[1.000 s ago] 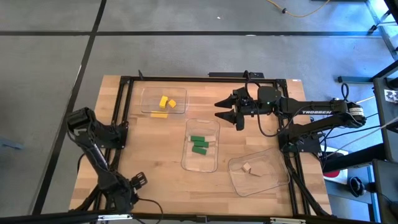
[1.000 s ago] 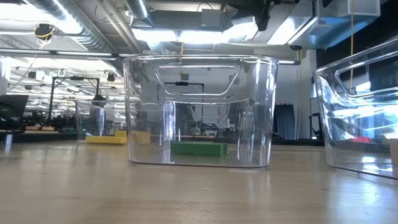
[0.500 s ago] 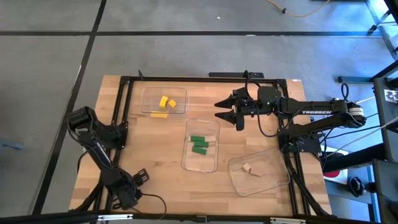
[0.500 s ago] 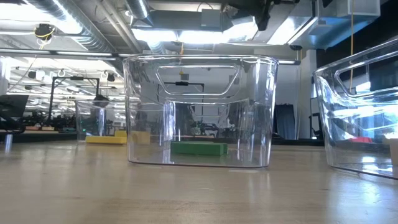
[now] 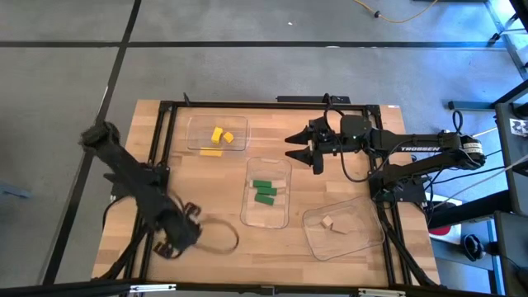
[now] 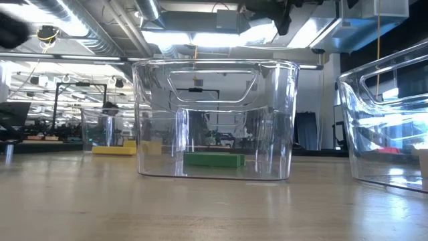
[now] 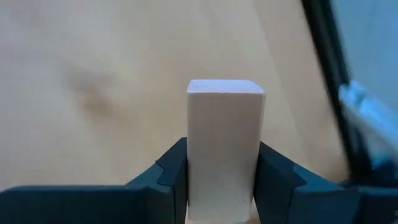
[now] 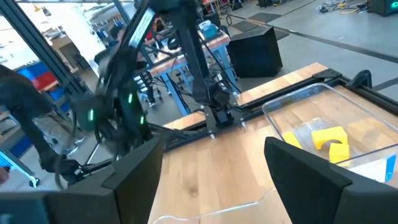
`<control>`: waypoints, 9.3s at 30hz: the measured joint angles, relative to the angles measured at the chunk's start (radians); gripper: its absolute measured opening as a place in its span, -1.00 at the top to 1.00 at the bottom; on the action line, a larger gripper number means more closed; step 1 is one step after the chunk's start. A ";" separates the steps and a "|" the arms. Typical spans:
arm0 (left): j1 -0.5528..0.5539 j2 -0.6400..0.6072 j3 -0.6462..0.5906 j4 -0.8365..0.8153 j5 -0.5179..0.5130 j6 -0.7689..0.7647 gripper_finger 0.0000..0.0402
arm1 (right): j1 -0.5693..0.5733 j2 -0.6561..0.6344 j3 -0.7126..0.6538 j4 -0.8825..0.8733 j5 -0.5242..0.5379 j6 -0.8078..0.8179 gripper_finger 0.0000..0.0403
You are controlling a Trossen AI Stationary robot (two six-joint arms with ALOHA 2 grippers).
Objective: Sort & place blocks by color
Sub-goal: Put the light brown block into the bottom transparent bin, then return to Home Position
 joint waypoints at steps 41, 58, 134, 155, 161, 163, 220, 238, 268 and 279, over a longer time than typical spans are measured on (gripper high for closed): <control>0.675 -0.490 -0.392 1.218 -0.438 0.026 0.41 | 0.000 0.000 0.000 0.006 0.026 -0.024 -0.41; 0.763 -0.078 -0.194 1.411 -0.155 0.002 0.41 | 0.106 0.267 -0.002 0.395 0.066 0.081 -0.41; 0.810 -0.727 -0.366 0.936 -0.302 -0.001 -0.13 | 0.525 0.007 0.133 -0.670 -0.010 0.338 0.34; 0.810 -0.727 -0.366 0.936 -0.311 -0.003 -0.13 | 0.793 0.396 0.019 -0.842 0.003 0.708 0.34; 0.810 -0.727 -0.366 0.936 -0.326 -0.003 -0.13 | 0.793 0.421 0.019 -0.842 0.017 0.707 0.18; 0.810 -0.727 -0.366 0.936 -0.325 -0.003 -0.13 | 0.793 0.421 0.019 -0.842 0.016 0.707 0.12; 0.810 -0.730 -0.366 0.988 -0.174 0.217 -0.13 | 0.150 -0.180 -0.243 0.309 0.148 -0.105 -0.06; 0.810 -0.747 -0.366 0.970 -0.193 0.222 0.02 | 0.150 -0.180 -0.242 0.300 0.149 -0.105 -0.06; 0.810 -1.224 -0.782 0.961 -0.147 0.082 1.00 | 0.150 -0.180 -0.242 0.296 0.149 -0.101 -0.06; 0.810 -1.360 -0.916 0.988 -0.160 0.052 1.00 | 0.150 -0.180 -0.242 0.289 0.152 -0.101 -0.06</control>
